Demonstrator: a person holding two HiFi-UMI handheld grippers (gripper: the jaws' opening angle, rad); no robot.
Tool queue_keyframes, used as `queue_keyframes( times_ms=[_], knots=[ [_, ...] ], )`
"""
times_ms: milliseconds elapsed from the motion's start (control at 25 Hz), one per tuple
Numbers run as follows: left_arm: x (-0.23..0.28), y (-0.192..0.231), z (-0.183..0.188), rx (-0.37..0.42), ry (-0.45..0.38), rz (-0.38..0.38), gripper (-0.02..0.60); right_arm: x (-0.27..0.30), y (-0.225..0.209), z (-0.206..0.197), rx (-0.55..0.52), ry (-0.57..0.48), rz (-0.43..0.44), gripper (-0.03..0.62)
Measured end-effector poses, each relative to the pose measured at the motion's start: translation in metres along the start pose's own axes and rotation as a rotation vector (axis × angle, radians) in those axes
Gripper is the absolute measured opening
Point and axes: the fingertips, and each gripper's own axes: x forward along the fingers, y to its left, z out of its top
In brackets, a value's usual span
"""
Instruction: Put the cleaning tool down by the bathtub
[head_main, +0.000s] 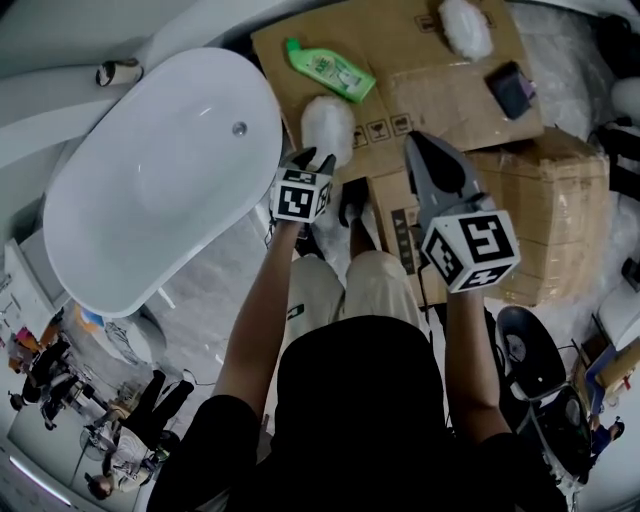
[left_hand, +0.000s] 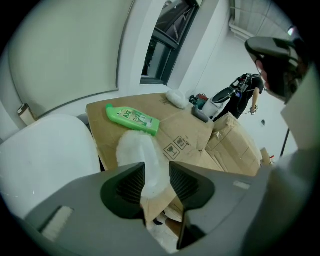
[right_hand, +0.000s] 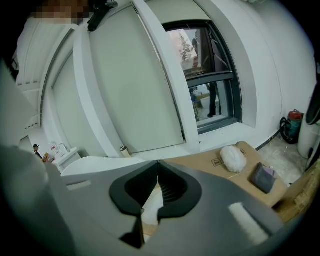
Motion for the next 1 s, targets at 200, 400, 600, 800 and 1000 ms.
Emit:
queue_keyframes(
  times_ms=[200,400,600,800,1000],
  knots=[
    [-0.021,0.001,-0.009,0.017,-0.010,-0.005,0.150,-0.008,0.010,-0.001,-0.006,-0.013,-0.016,0.009],
    [-0.048,0.003,-0.017,0.029,-0.045,-0.010,0.143,-0.023,0.036,-0.006,-0.014,-0.027,-0.034,0.009],
    [-0.080,0.003,-0.026,0.053,-0.078,-0.024,0.138,-0.039,0.070,-0.011,-0.021,-0.043,-0.048,0.009],
    [-0.123,0.000,-0.027,0.082,-0.146,-0.035,0.132,-0.059,0.105,-0.010,-0.046,-0.077,-0.064,0.009],
    [-0.171,0.003,-0.032,0.104,-0.233,-0.039,0.130,-0.077,0.148,-0.009,-0.086,-0.114,-0.078,0.009]
  ],
)
